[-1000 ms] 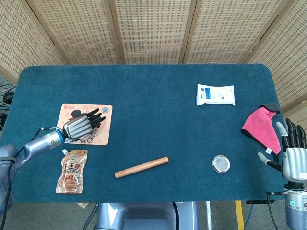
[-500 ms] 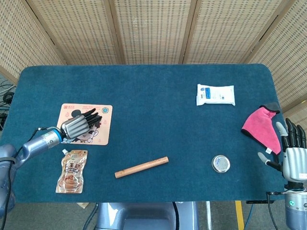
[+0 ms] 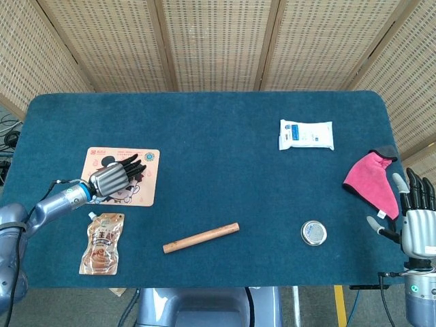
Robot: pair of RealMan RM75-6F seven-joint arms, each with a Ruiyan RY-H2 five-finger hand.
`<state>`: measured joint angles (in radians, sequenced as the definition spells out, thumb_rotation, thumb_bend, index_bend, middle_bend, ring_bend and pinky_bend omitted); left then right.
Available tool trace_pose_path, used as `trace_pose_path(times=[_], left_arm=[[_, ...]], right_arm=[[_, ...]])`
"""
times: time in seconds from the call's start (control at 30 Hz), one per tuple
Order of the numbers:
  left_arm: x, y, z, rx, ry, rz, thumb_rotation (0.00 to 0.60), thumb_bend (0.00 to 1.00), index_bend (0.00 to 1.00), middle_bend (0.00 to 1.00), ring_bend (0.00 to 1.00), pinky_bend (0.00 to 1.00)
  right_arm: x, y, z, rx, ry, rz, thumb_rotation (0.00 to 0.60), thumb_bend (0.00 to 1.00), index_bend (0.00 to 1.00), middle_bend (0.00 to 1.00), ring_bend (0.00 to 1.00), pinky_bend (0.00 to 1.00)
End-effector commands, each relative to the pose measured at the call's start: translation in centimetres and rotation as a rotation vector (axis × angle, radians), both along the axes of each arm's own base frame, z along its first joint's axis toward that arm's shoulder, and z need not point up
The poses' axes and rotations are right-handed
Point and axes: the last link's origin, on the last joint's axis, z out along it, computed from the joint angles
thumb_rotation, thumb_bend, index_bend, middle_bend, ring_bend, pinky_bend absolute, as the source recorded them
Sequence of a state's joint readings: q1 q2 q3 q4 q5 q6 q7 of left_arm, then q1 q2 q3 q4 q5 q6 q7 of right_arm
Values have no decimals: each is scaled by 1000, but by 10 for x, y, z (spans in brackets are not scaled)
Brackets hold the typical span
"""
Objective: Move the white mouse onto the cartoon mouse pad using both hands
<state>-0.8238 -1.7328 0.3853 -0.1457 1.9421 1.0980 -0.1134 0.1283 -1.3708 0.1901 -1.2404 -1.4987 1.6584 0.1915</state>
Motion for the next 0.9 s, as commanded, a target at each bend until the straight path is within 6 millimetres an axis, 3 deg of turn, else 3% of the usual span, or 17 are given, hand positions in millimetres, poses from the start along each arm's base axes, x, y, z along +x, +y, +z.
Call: trace_pose_path(times=[0.03,0.2,0.37,0.5,0.9], left_arm=[[-1,1,0,7,2,5,600,205,773,0,0,0],[-2,3,1,21,13,6,600,202,738,0,0,0],[-2,4,1,36,16,7,600,194,416,0,0,0],[-2,5,3,45,19,6,600,188,256,0,0,0],[-3,7,6,59,23,10,600,177,63,0,0,0]], right_arm=[[0,0,-1,1,2,0,600,0,82,0,0,0],[0,0,-1,2,6,-2,600,0,82,0,0,0],[0,0,-1,-1,7,-4,600,0,82,0,0,0],[0,-1,-1,-1,7,-3,600,0,82,0,0,0],[0,0,-2,-6,7,3,600,0,82,0,0,0]])
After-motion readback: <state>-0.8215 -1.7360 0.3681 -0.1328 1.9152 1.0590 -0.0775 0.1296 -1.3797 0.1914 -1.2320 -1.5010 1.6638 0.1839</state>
